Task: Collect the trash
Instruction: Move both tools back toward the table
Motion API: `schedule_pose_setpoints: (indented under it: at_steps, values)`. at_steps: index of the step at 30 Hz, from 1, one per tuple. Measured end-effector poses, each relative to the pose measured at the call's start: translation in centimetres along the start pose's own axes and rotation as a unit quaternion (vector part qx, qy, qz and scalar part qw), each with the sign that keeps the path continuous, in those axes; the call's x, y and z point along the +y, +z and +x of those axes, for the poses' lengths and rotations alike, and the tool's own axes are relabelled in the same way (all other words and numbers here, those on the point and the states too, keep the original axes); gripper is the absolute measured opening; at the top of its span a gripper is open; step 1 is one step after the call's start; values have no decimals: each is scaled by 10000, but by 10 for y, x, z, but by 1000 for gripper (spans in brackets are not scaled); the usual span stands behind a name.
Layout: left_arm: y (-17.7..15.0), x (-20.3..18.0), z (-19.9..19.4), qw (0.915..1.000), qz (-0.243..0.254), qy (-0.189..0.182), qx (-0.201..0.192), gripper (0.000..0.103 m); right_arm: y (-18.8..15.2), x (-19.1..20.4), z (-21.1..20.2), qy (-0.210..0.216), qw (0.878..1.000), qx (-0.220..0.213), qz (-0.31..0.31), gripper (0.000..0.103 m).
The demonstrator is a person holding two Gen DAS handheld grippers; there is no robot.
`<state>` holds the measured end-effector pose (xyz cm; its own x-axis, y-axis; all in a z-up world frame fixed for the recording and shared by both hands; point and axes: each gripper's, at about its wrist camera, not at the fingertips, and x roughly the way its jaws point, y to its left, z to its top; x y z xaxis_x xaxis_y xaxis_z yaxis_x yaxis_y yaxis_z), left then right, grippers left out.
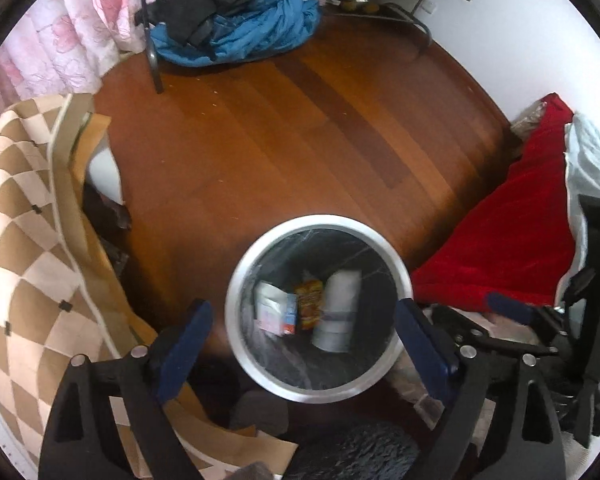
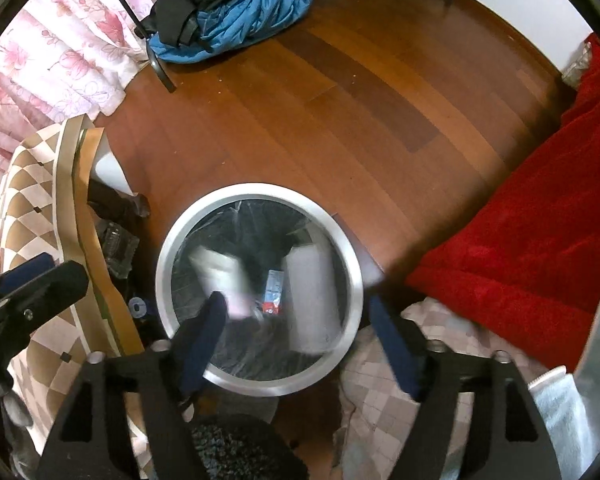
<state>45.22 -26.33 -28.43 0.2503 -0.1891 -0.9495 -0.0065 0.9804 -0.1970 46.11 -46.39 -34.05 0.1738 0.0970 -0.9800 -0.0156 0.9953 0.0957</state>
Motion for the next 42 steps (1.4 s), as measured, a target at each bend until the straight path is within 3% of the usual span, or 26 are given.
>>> schedule_pose_setpoints:
  at_steps: [2,4,9,15,22,32,36,39,42]
  values:
    - [-2,4,-4,9999,-29,88,-43,93,-1,2,-5,-123,9999,-26,-12,98]
    - [-3,8,-8,9999,-40,140,-70,93,-3,4,-10,-240,9997,-24,-39,102]
    - [-5,12,-23,9996,-31,230,-176,93,-9,12,-22,-532,9984,39,-186,102]
    - [-9,12,-44,9989,12,315,-351,93,-12,12,-39,-599,9981,-42,-137,102]
    - [-10,17,-89,9970,-53,327,-706,93,-15,22,-79,-427,9985,-337,-33,102]
    - [-18,34,-169,9888,-177,378,-1431,93,-21,48,-176,-28,9941,-1082,78,102]
    - [-22,59,-199,9841,-419,502,-1652,93,-25,66,-209,207,9902,-1378,76,102]
    - [-28,96,-221,9789,-701,616,-1816,93,-25,92,-227,483,9875,-1500,-48,102]
    - [-40,154,-240,9700,-1044,1021,-1942,93,-22,134,-233,780,9850,-1500,-345,102]
